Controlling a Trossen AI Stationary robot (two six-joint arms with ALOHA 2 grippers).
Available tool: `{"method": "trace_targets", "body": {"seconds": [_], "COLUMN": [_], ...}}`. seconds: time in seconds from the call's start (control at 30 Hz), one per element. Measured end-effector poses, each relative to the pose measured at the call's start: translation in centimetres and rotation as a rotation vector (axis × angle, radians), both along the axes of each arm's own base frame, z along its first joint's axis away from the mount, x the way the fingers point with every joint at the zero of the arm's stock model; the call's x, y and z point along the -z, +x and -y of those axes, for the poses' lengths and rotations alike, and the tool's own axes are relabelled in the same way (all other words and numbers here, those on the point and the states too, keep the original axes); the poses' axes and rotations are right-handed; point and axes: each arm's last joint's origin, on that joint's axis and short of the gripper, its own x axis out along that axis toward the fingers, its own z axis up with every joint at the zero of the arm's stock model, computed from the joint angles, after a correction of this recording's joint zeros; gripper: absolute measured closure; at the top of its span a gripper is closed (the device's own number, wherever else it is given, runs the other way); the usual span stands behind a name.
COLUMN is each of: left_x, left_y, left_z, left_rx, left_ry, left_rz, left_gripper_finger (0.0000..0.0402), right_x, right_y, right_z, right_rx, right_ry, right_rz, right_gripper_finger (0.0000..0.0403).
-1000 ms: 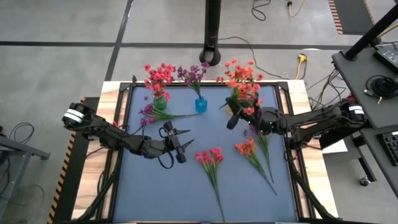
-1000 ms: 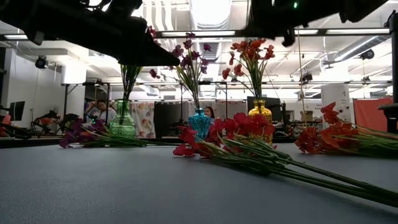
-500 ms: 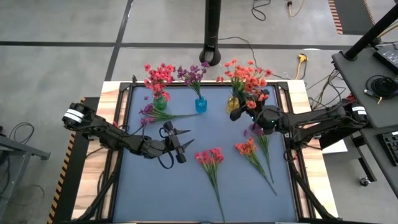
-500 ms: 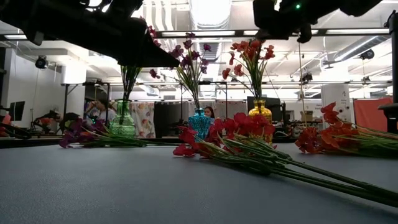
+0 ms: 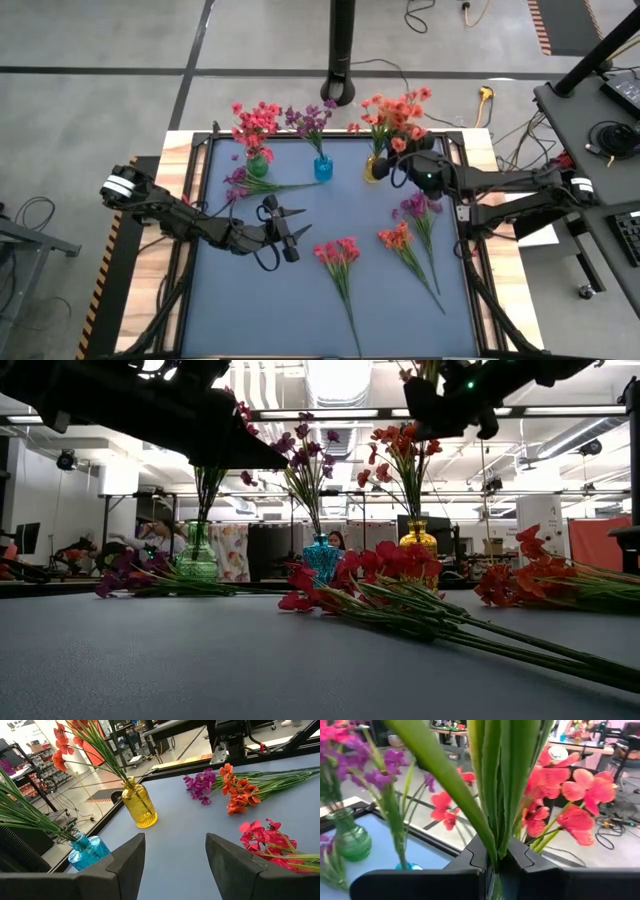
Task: Sort flowers into vase by color
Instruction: Put the top orange flower into the yellow vase
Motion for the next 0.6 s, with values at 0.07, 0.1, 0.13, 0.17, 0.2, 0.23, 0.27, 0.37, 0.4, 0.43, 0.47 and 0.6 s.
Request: {"method": "trace_targets", "body": {"seconds": [0.07, 0.1, 0.13, 0.17, 0.2, 0.23, 0.27, 0.37, 0.4, 0.43, 0.47, 0.6], "left_x": [0.0, 0.0, 0.0, 0.0, 0.0, 0.0, 0.0, 0.0, 0.0, 0.0, 0.0, 0.1], "left_y": [0.0, 0.0, 0.0, 0.0, 0.0, 0.0, 0.0, 0.0, 0.0, 0.0, 0.0, 0.0], "left_z": [0.0, 0.0, 0.0, 0.0, 0.0, 0.0, 0.0, 0.0, 0.0, 0.0, 0.0, 0.0], "left_rx": [0.0, 0.0, 0.0, 0.0, 0.0, 0.0, 0.0, 0.0, 0.0, 0.0, 0.0, 0.0], "left_ry": [0.0, 0.0, 0.0, 0.0, 0.0, 0.0, 0.0, 0.0, 0.0, 0.0, 0.0, 0.002], "left_rz": [0.0, 0.0, 0.0, 0.0, 0.0, 0.0, 0.0, 0.0, 0.0, 0.0, -0.001, -0.007], "left_gripper_finger": [0.0209, 0.0209, 0.0209, 0.0209, 0.0209, 0.0209, 0.0209, 0.0209, 0.0209, 0.0209, 0.0209, 0.0209], "right_x": [0.2, 0.3, 0.4, 0.5, 0.7, 0.8, 0.9, 1.5, 1.7, 1.8, 2.0, 2.7], "right_y": [0.0, 0.0, 0.1, 0.1, 0.2, 0.3, 0.4, 0.8, 1.0, 1.1, 1.2, 1.6], "right_z": [0.3, 0.5, 0.6, 0.6, 0.7, 0.8, 0.8, 0.9, 0.9, 0.9, 1.0, 1.1], "right_rx": [0.013, 0.015, 0.017, 0.018, 0.02, 0.023, 0.025, 0.026, 0.026, 0.027, 0.027, 0.031], "right_ry": [0.008, 0.012, 0.013, 0.014, 0.016, 0.019, 0.022, 0.029, 0.031, 0.033, 0.034, 0.039], "right_rz": [-0.002, -0.008, -0.012, -0.016, -0.018, -0.018, -0.019, -0.04, -0.047, -0.051, -0.058, -0.086], "right_gripper_finger": [0.0385, 0.0385, 0.0385, 0.0385, 0.0385, 0.0385, 0.0385, 0.0385, 0.0385, 0.0385, 0.0385, 0.0385]}}
